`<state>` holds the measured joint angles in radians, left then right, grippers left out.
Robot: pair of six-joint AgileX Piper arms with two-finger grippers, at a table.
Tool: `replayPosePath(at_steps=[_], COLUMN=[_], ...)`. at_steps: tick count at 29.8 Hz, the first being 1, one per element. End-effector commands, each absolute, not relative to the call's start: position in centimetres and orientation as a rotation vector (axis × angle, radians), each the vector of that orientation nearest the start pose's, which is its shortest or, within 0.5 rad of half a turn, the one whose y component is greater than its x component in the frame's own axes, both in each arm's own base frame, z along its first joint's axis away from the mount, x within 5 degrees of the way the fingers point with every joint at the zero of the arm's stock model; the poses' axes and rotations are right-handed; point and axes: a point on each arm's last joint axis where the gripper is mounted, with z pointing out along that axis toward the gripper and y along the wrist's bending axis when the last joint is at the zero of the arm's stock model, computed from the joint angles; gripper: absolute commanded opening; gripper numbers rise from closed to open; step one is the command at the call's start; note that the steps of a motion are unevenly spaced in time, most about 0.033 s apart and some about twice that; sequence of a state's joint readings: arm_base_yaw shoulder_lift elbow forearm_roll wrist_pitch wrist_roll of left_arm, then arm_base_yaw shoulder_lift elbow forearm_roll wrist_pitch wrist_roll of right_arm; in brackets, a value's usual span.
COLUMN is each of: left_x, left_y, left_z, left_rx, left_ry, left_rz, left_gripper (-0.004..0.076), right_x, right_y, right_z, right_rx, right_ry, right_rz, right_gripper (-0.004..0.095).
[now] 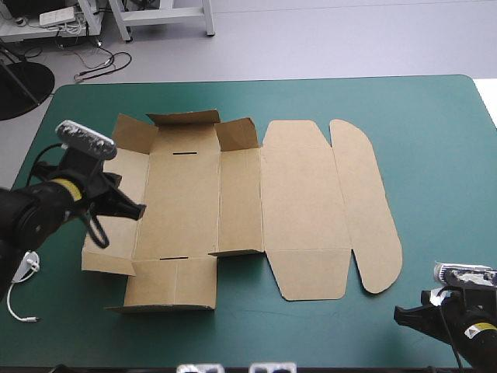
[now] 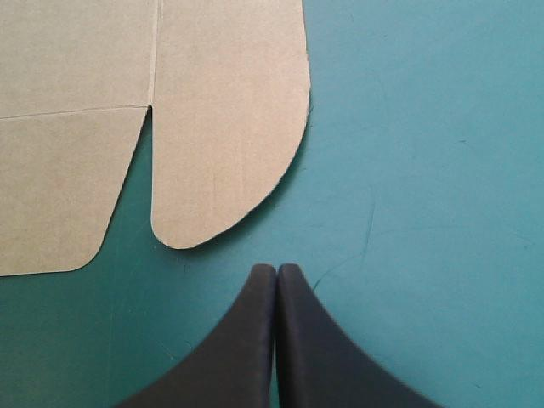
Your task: Fold the box
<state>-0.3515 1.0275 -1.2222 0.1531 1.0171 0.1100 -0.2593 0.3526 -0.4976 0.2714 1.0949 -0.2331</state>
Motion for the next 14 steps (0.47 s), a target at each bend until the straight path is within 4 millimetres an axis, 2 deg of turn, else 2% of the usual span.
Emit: replayPosePath(at_steps=[1, 5, 7, 10, 14], left_x=[21.6, 25.2, 26.4, 27.3, 27.1], left_y=[-5.5, -3.6, -1.8, 1.1, 5.3], left_z=[42.8, 42.1, 41.5, 40.5, 39.5], left_rx=[0.482, 0.347, 0.257, 0.127, -0.054], left_ry=[2.172, 2.258, 2.321, 2.390, 2.450], left_rz=[0.102, 0.104, 0.083, 0.018, -0.124], left_gripper=[-0.0009, -0.0008, -0.0008, -0.0008, -0.0008], right_x=[5.4, 5.4, 5.4, 5.4, 5.5], right_y=[0.9, 0.9, 0.9, 0.9, 0.9], right_z=[28.1, 28.1, 28.1, 28.1, 28.2], right_rx=[0.069, 0.069, 0.069, 0.069, 0.071], right_ry=[2.315, 2.315, 2.315, 2.313, 2.303], right_rz=[0.114, 0.114, 0.114, 0.114, 0.110], right_gripper=[-0.0020, -0.0020, -0.0020, -0.0020, -0.0020])
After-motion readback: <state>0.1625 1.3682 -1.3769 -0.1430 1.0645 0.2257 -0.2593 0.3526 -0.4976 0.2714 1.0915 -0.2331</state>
